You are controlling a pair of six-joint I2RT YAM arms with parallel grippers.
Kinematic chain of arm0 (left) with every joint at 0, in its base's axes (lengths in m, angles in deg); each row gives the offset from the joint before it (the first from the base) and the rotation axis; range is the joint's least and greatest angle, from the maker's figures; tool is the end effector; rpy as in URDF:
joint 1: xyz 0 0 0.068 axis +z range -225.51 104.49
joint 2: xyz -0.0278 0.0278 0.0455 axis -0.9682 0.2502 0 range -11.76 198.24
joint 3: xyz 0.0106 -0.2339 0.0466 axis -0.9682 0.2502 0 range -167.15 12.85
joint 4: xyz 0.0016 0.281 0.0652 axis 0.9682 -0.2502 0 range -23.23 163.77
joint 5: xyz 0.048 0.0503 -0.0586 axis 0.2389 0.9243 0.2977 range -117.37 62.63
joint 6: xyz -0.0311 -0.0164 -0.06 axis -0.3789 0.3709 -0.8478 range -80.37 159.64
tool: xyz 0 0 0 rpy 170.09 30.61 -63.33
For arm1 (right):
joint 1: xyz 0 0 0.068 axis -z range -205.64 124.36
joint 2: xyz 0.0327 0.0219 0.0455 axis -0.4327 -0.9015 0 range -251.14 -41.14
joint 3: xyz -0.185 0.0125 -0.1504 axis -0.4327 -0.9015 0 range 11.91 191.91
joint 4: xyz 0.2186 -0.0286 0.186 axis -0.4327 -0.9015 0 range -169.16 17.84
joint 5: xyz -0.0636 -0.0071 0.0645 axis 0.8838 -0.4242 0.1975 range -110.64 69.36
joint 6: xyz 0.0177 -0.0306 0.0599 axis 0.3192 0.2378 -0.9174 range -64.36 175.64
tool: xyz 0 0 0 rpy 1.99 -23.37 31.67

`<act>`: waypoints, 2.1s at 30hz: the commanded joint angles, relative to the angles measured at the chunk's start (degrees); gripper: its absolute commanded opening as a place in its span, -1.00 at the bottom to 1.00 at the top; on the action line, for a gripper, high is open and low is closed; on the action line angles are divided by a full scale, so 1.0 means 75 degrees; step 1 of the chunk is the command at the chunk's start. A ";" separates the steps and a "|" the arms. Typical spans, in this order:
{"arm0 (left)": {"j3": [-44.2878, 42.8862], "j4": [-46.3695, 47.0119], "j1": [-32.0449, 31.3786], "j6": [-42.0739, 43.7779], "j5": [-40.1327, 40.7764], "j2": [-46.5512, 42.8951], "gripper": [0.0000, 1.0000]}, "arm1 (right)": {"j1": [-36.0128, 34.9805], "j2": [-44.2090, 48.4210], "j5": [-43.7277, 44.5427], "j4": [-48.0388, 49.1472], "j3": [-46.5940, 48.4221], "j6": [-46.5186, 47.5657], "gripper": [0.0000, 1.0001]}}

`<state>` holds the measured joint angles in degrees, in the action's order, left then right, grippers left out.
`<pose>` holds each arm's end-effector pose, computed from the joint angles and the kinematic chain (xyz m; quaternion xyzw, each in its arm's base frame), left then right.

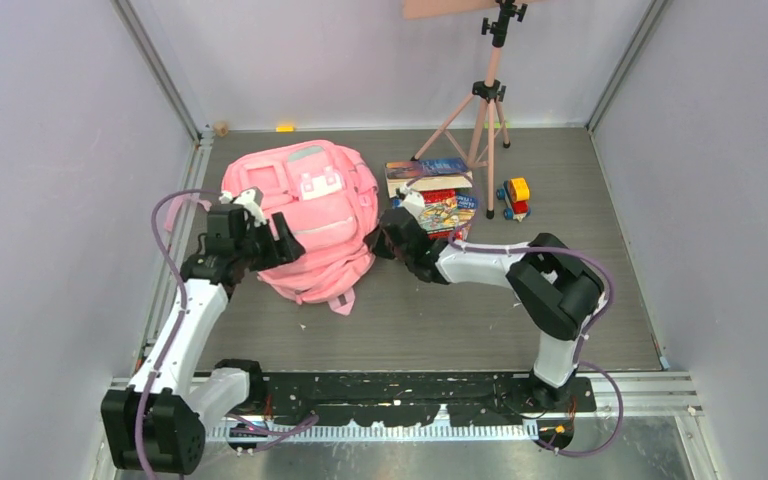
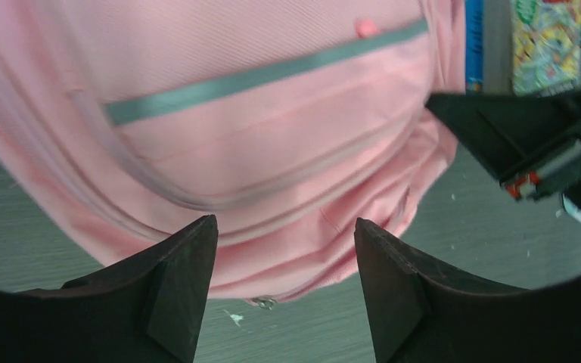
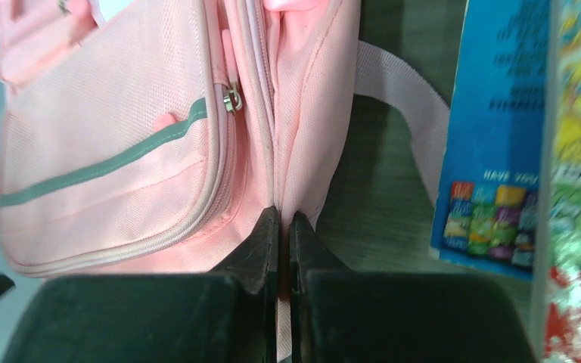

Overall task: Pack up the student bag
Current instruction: Unzip the student bag at the center of the board.

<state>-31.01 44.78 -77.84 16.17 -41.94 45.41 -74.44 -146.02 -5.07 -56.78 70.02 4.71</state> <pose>0.2706 -0.0253 0.2144 -0.1159 0.9013 -0.2026 0.3651 0.2878 0.3057 0.1093 0.0823 0.8626 0.2947 0.4029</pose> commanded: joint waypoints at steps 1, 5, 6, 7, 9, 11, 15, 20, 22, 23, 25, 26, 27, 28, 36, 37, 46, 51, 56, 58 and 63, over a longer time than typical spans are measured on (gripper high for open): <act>-0.0523 0.0103 -0.1097 0.0469 0.0010 -0.0441 0.41 | 0.0425 0.0794 0.0437 -0.0510 0.1127 0.0846 -0.99; -0.0523 0.0234 -0.2175 0.0405 0.0401 -0.0571 0.39 | 0.0873 0.0651 0.0314 -0.1280 0.1868 0.1179 -0.99; -0.0439 0.0309 -0.2388 0.0292 0.0404 -0.0581 0.37 | 0.1043 0.0587 0.0188 -0.1468 0.1947 0.1196 -0.99; -0.0319 0.0412 -0.2571 0.0158 0.0407 -0.0601 0.35 | 0.1132 0.0571 0.0116 -0.1536 0.2056 0.1209 -0.99; 0.0023 0.0609 -0.2900 -0.0129 0.0559 -0.0687 0.30 | 0.1371 0.0533 -0.0114 -0.1738 0.2161 0.1228 -0.99; 0.0385 0.0824 -0.3186 -0.0426 0.0833 -0.0857 0.23 | 0.1547 0.0552 -0.0205 -0.1831 0.2208 0.1267 -0.99; 0.1094 0.1407 -0.3481 -0.0797 0.1168 -0.1163 0.18 | 0.1789 0.0617 -0.0359 -0.1965 0.2267 0.1335 -0.99; 0.1703 0.2322 -0.3487 -0.1054 0.1114 -0.0889 0.06 | 0.1865 0.0749 -0.0441 -0.2003 0.2261 0.1422 -0.99; 0.1903 0.2791 -0.3487 -0.1102 0.1128 -0.0658 -0.03 | 0.1865 0.0786 -0.0472 -0.2000 0.2240 0.1415 -0.99; 0.1953 0.2974 -0.3487 -0.1112 0.1189 -0.0570 -0.08 | 0.1874 0.0799 -0.0503 -0.2003 0.2223 0.1414 -0.99; 0.1989 0.3219 -0.3487 -0.1121 0.1331 -0.0421 -0.17 | 0.1877 0.0822 -0.0522 -0.2000 0.2206 0.1404 -0.99; 0.1992 0.3332 -0.3487 -0.1096 0.1393 -0.0350 -0.21 | 0.1871 0.0829 -0.0545 -0.2002 0.2203 0.1411 -0.99; 0.1992 0.3421 -0.3487 -0.1069 0.1472 -0.0269 -0.26 | 0.1876 0.0828 -0.0555 -0.2003 0.2202 0.1412 -0.99; 0.1986 0.3419 -0.3487 -0.1064 0.1604 -0.0182 -0.29 | 0.1876 0.0826 -0.0571 -0.2003 0.2202 0.1421 -0.99; 0.1865 0.3003 -0.3487 -0.1033 0.2370 0.0133 -0.36 | 0.1889 0.0867 -0.0612 -0.2003 0.2212 0.1471 -0.99; 0.1874 0.2982 -0.3487 -0.1035 0.2421 0.0110 -0.34 | 0.1889 0.0858 -0.0617 -0.2003 0.2218 0.1471 -0.99; 0.2027 0.3678 -0.3487 -0.0975 0.2095 0.0291 -0.27 | 0.1895 0.0813 -0.0732 -0.1976 0.2203 0.1416 -0.99; 0.1982 0.3825 -0.3487 -0.0885 0.1989 0.0457 -0.33 | 0.1890 0.0815 -0.0777 -0.1974 0.2162 0.1401 -0.99; 0.2006 0.3788 -0.3487 -0.0872 0.2087 0.0424 -0.79 | 0.1889 0.0916 -0.0700 -0.1954 0.2117 0.1464 -0.99; 0.2030 0.3664 -0.3487 -0.0926 0.2183 0.0340 -0.90 | 0.1889 0.1032 -0.0592 -0.1941 0.2090 0.1535 -0.99; 0.1969 0.3142 -0.3487 -0.1101 0.2488 0.0144 -1.00 | 0.1895 0.1438 -0.0211 -0.2278 0.2107 0.1902 -0.99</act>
<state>-15.84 68.39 -104.02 8.50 -27.01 48.42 -61.06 -143.23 -12.08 -75.08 83.61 15.66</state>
